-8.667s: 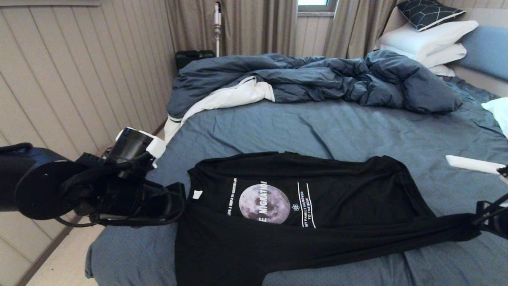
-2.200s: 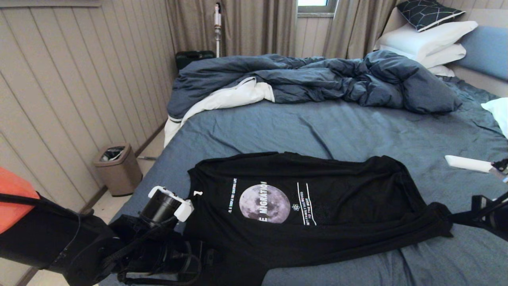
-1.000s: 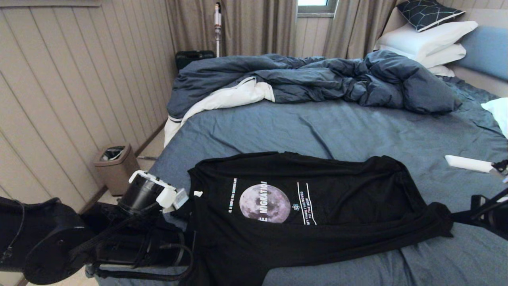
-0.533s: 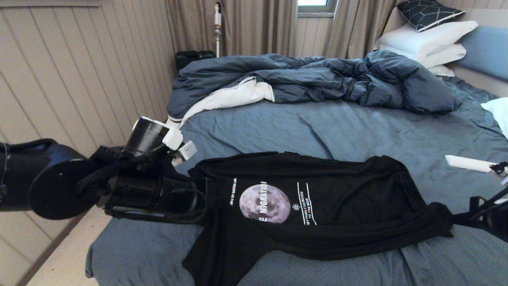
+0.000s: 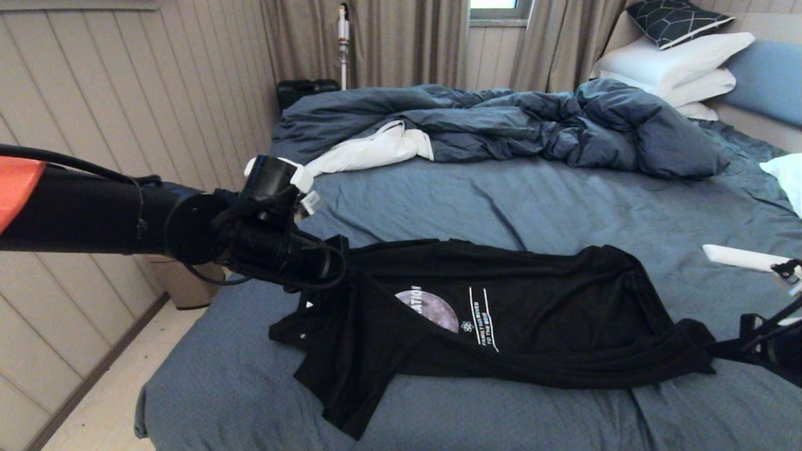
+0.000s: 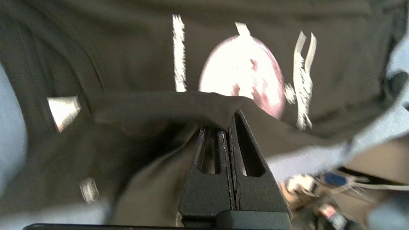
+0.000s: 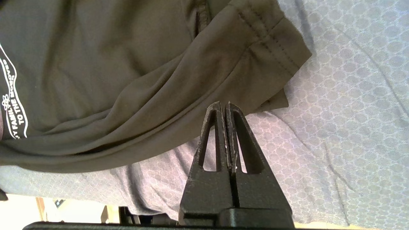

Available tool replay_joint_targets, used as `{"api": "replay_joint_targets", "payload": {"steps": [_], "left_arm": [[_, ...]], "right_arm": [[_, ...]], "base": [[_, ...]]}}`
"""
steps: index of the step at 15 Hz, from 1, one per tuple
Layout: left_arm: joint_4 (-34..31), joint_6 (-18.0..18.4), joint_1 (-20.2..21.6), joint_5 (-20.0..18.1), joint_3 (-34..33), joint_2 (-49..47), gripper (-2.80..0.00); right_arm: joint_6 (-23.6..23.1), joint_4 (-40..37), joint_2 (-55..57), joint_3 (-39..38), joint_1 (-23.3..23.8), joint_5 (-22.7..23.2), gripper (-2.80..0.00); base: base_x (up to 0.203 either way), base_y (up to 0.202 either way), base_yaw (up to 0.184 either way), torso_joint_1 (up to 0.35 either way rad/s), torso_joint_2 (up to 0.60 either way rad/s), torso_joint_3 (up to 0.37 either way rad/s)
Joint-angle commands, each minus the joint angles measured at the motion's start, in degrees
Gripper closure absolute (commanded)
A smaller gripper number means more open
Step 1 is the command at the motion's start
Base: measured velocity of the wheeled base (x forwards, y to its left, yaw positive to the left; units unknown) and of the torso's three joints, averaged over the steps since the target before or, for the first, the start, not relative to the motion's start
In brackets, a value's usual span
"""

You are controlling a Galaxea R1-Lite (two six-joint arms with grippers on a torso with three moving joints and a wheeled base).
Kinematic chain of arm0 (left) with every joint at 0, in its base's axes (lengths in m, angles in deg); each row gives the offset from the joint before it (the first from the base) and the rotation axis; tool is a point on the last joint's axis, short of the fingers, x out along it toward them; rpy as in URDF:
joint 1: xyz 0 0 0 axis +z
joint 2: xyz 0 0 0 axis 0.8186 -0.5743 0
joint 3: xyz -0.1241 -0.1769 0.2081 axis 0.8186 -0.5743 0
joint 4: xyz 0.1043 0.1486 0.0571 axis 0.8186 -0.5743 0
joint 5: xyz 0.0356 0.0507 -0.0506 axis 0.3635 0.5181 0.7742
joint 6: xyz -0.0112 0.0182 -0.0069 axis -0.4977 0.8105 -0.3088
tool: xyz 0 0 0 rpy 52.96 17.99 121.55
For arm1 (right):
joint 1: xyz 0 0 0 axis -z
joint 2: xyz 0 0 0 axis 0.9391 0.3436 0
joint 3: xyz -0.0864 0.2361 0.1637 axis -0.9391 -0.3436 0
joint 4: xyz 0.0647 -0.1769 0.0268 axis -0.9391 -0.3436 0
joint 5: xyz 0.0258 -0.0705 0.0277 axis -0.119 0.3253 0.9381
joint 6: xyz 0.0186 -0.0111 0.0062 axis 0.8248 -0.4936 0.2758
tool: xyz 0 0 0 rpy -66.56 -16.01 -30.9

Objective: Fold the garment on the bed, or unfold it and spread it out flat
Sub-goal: Fold the black T-shirt

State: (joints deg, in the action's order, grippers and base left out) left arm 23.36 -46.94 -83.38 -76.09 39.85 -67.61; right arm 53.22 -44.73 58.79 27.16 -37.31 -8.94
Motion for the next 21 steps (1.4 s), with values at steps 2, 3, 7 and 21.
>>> {"api": "replay_joint_targets", "payload": {"steps": [2, 3, 7, 21], "left_arm": [[0.54, 0.23, 0.93, 1.23, 0.87, -4.32, 0.00], [1.12, 0.29, 1.67, 2.40, 0.87, -4.83, 0.00], [8.25, 1.36, 3.10, 10.88, 0.87, -6.98, 0.00], [4.69, 2.47, 2.17, 12.97, 0.67, -2.80, -2.80]], "right_arm": [[-0.04, 0.04, -0.02, -0.31, 0.01, 0.19, 0.00], [-0.04, 0.04, -0.02, -0.40, 0.01, 0.19, 0.00], [-0.04, 0.04, -0.09, -0.93, 0.01, 0.28, 0.00], [-0.04, 0.13, -0.20, -1.19, 0.01, 0.37, 0.00]], "base": [[0.000, 0.000, 0.000, 0.000, 0.00, 0.000], [0.000, 0.000, 0.000, 0.000, 0.00, 0.000], [0.000, 0.000, 0.000, 0.000, 0.00, 0.000], [0.000, 0.000, 0.000, 0.000, 0.00, 0.000]]}}
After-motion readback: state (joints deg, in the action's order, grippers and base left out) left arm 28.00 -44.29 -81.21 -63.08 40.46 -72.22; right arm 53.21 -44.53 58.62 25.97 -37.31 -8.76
